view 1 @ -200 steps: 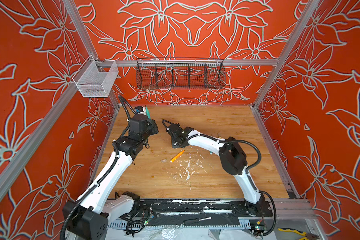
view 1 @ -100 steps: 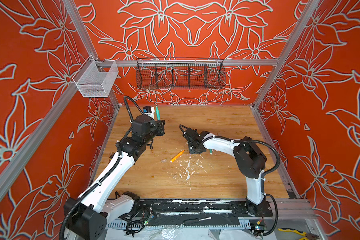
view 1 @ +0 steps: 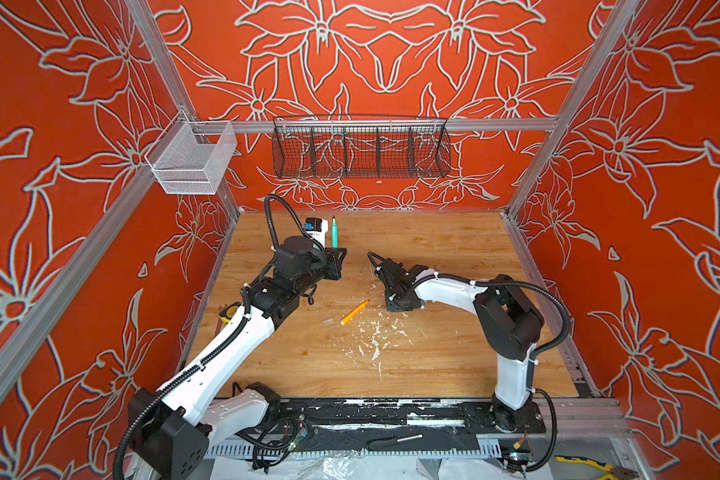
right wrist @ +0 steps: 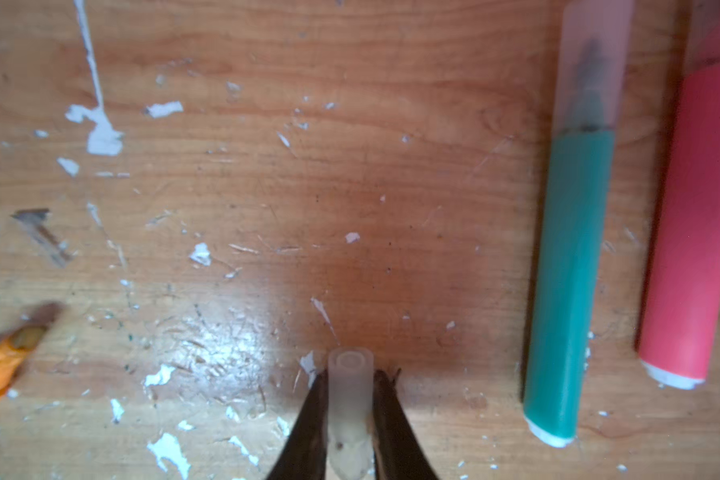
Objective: Insert the pens into the pen caps
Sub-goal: 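Lift the translucent cap with the right gripper while the left gripper holds the marker upright, then carry the cap over the slim green marker's tip with the right gripper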
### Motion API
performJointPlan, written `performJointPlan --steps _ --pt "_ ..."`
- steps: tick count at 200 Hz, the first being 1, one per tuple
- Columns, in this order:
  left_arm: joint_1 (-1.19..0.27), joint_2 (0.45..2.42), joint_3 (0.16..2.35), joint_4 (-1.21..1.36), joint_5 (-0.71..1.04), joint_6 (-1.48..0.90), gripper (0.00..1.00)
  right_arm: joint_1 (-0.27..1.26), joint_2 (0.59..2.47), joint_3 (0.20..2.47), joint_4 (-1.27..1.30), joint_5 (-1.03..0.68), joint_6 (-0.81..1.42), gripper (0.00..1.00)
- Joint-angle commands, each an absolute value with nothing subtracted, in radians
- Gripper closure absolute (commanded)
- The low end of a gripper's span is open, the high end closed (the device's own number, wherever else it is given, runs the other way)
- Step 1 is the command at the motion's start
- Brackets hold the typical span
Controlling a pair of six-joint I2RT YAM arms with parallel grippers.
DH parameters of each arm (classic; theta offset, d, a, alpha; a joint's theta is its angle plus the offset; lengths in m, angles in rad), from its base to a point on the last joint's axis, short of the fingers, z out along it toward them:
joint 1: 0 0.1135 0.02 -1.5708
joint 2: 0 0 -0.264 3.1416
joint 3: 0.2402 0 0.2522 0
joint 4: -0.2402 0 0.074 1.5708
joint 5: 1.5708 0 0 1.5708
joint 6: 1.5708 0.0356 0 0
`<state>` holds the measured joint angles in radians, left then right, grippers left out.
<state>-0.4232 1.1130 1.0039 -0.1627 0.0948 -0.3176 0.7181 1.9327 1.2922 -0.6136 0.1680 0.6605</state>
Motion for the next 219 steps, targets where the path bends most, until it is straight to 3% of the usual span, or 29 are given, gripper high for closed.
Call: performJointPlan --steps 1,108,188,219 --pt "-0.433 1.107 1.019 -0.138 0.135 -0.273 1.00 0.710 1.892 1.276 -0.621 0.128 0.660 0.72" --pt "-0.437 1.023 0.879 0.065 0.423 -0.058 1.00 0.669 1.943 1.374 -0.736 0.045 0.581 0.70" --pt "-0.452 1.004 0.842 0.100 0.460 0.005 1.00 0.657 1.993 1.385 -0.734 0.046 0.575 0.78" --pt "-0.462 1.004 0.834 0.117 0.444 0.007 1.00 0.655 1.990 1.364 -0.720 0.048 0.574 0.86"
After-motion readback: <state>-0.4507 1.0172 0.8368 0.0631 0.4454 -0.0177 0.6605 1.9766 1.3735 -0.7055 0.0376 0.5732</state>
